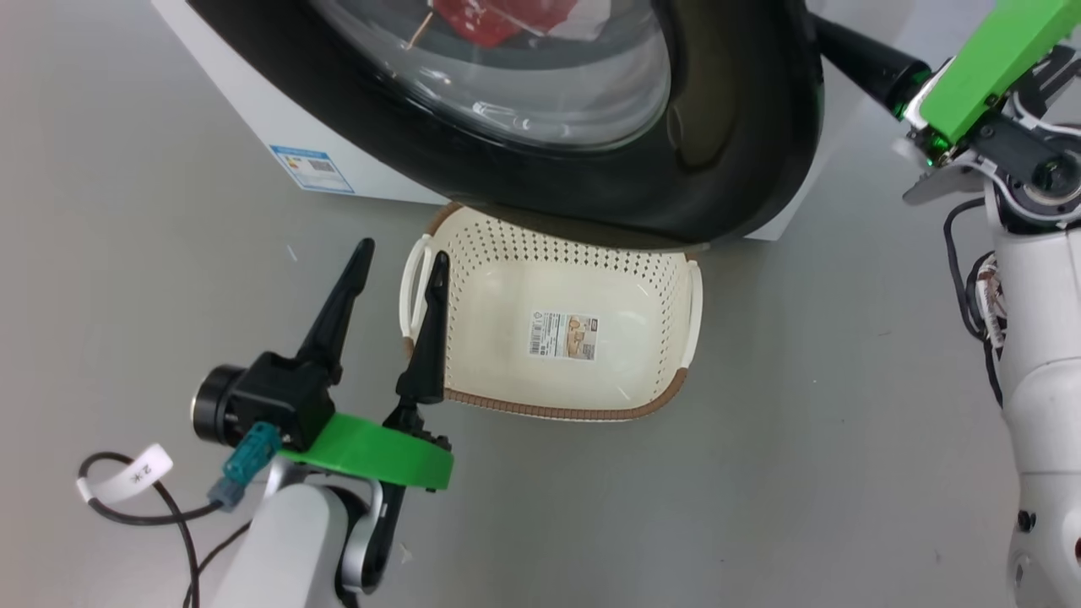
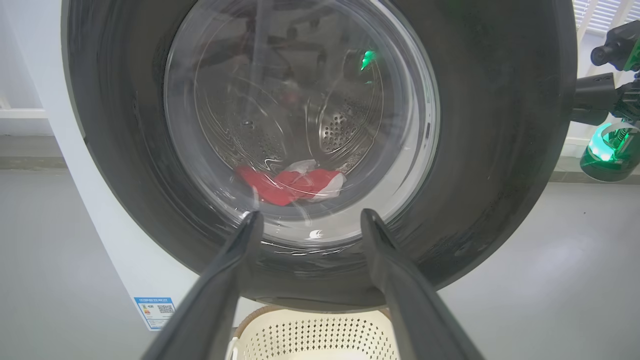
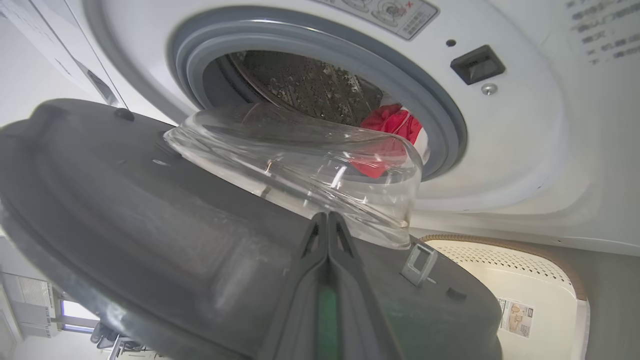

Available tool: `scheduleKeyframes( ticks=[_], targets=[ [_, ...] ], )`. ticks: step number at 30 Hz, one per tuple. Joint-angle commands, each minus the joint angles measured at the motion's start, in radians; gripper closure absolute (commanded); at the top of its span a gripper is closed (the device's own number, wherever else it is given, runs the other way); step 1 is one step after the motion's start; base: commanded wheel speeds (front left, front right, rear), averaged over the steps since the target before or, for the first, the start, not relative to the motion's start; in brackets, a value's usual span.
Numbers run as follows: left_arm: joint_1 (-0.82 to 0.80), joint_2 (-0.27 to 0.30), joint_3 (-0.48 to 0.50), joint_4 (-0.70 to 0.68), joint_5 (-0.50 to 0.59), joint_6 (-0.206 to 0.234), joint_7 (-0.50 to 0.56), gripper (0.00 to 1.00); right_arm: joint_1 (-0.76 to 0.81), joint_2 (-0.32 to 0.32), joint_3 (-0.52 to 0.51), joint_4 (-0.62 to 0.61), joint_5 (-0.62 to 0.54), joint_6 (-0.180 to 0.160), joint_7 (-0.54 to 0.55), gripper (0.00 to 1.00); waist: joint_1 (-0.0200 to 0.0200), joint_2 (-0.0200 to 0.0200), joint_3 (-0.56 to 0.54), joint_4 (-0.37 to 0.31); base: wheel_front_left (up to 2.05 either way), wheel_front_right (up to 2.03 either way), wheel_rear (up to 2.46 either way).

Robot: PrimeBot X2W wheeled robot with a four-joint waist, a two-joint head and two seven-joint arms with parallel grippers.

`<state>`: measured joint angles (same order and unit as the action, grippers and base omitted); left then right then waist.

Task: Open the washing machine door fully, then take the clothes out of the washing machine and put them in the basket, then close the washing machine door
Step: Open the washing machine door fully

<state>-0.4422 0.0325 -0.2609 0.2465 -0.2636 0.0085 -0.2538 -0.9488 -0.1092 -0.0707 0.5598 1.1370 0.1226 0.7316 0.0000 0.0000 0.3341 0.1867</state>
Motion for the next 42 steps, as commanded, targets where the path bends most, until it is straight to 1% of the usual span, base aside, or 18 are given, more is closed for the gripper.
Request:
scheduleKeyframes(
  ticks=[1, 10, 19, 26, 42],
  targets=[
    [0.022, 0.018, 0.035, -0.021, 0.009, -0.001, -0.008, 0.0, 0.014, 0.029, 0.02, -0.04, 0.017, 0.008, 0.014, 1.0, 0.0, 0.0, -0.012, 0.002, 0.0, 0.0, 0.0],
    [0.043, 0.018, 0.042, -0.023, 0.009, 0.003, -0.008, 0.0, 0.087, 0.037, 0.019, -0.085, 0.024, 0.008, 0.033, 1.0, 0.0, 0.0, -0.054, 0.013, 0.0, 0.0, 0.0],
    [0.076, 0.018, 0.049, -0.027, 0.005, 0.008, -0.008, 0.0, 0.184, 0.051, 0.032, -0.16, 0.035, 0.008, 0.07, 1.0, 0.0, 0.0, -0.109, 0.031, 0.0, 0.0, 0.0],
    [0.095, 0.018, 0.051, -0.03, 0.002, 0.01, -0.008, 0.0, 0.246, 0.057, 0.057, -0.211, 0.045, 0.008, 0.098, 1.0, 0.0, 0.0, -0.142, 0.048, 0.0, 0.0, 0.0],
    [0.126, 0.018, 0.057, -0.037, 0.004, 0.016, -0.008, 0.0, 0.36, 0.059, 0.123, -0.294, 0.092, 0.008, 0.11, 1.0, 0.0, 0.0, -0.196, 0.112, 0.0, 0.0, 0.0]
  ],
)
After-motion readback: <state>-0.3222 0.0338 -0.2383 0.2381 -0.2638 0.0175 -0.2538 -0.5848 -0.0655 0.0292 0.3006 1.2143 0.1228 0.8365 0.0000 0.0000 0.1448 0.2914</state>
